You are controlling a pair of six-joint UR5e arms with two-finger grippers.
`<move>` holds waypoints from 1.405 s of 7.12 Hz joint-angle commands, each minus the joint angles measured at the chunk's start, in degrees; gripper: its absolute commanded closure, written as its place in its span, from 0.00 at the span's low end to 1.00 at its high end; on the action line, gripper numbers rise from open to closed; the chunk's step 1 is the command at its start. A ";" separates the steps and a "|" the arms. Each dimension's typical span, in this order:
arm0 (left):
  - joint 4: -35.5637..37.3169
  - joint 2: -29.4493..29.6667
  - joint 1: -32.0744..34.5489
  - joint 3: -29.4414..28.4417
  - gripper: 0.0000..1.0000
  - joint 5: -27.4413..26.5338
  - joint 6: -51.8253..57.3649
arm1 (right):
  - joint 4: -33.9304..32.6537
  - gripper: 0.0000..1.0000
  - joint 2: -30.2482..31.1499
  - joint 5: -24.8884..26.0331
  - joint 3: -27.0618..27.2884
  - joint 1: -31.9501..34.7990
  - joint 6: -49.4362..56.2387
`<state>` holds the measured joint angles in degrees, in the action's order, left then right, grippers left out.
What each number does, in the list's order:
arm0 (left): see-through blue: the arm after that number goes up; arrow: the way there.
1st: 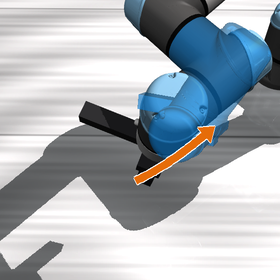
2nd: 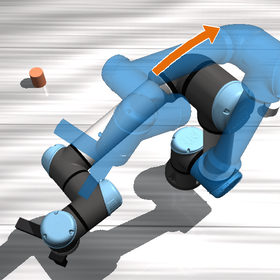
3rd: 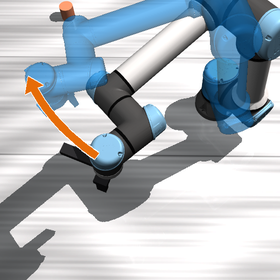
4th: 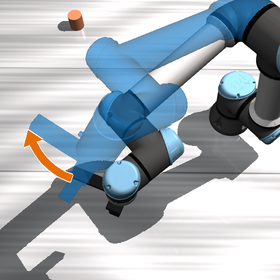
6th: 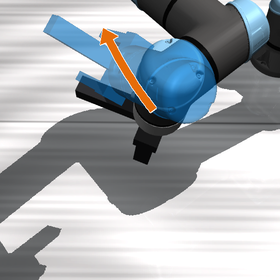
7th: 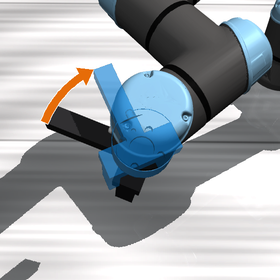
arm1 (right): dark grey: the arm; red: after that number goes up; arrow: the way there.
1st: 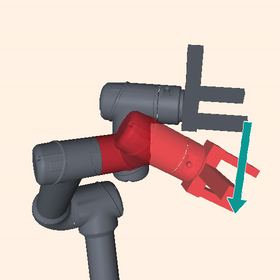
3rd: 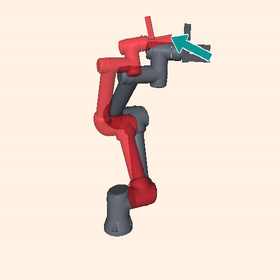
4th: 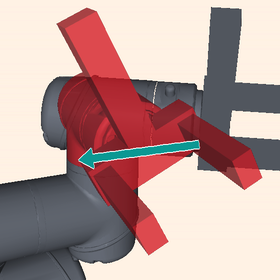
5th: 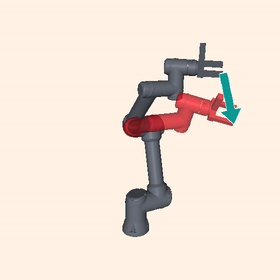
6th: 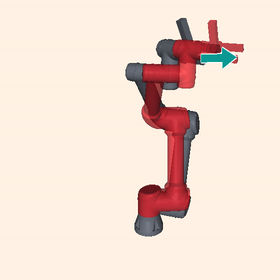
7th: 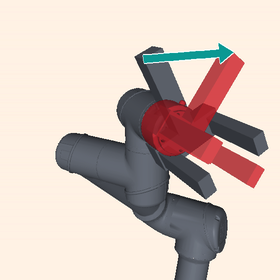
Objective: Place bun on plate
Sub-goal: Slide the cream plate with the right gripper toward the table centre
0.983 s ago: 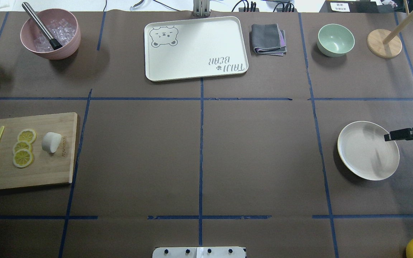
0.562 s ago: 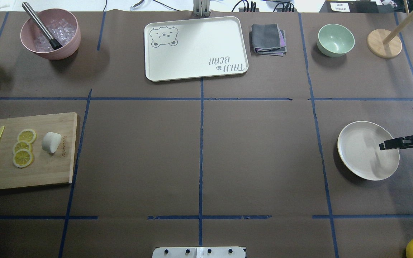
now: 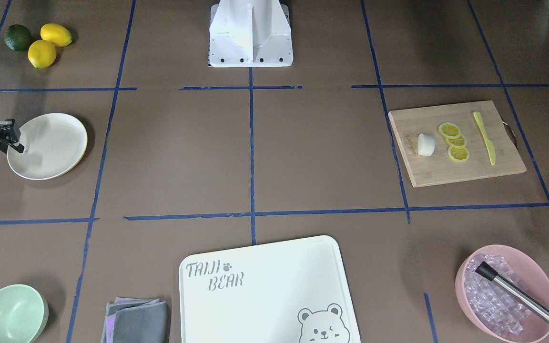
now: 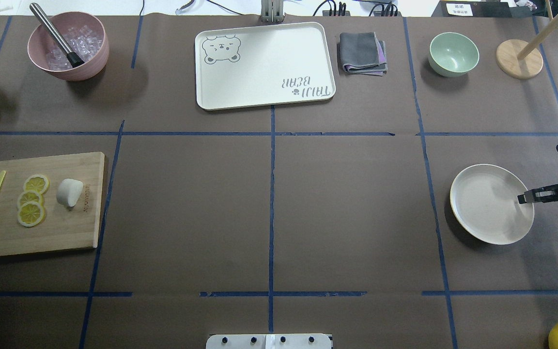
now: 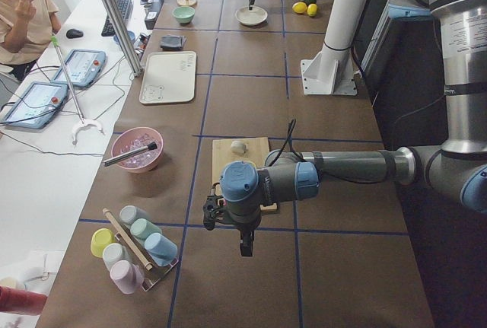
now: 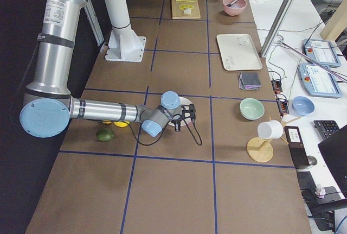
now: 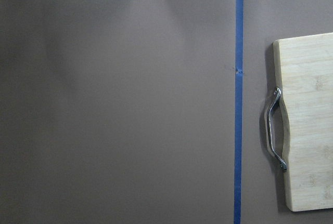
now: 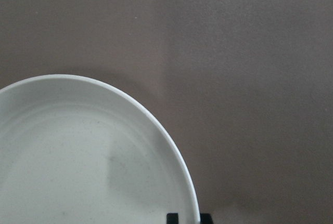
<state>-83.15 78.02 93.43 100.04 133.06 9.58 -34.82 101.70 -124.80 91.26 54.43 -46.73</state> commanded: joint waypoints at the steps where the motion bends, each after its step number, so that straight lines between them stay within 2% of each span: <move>1: -0.08 -0.15 0.00 0.15 0.00 0.09 0.00 | -0.68 1.00 -0.71 -0.26 2.77 -0.29 -0.64; 2: -0.17 -0.15 0.00 0.24 0.00 0.09 0.00 | -3.21 1.00 -2.28 -0.35 4.96 -0.21 -0.73; 4: -0.17 -0.15 0.00 0.94 0.00 0.09 -0.44 | -15.66 1.00 -8.76 -0.27 9.88 -0.64 -2.21; 6: -0.17 -0.06 0.00 1.03 0.00 0.09 -0.61 | -16.33 1.00 -14.91 0.17 11.39 -3.79 -10.53; 7: -1.30 0.46 -0.69 1.38 0.00 0.00 -0.01 | -19.03 1.00 -19.56 1.13 11.40 -6.59 -13.80; 9: -1.31 0.56 -2.63 2.43 0.00 0.70 -0.70 | -24.49 0.99 -29.14 8.66 11.31 -14.57 -20.38; 10: -1.31 0.56 -2.72 2.61 0.00 2.36 -0.70 | -29.81 0.99 -34.06 11.13 11.22 -17.32 -22.42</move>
<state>-84.42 78.54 91.04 102.30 133.99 8.98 -59.63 73.45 -117.16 102.58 41.04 -66.02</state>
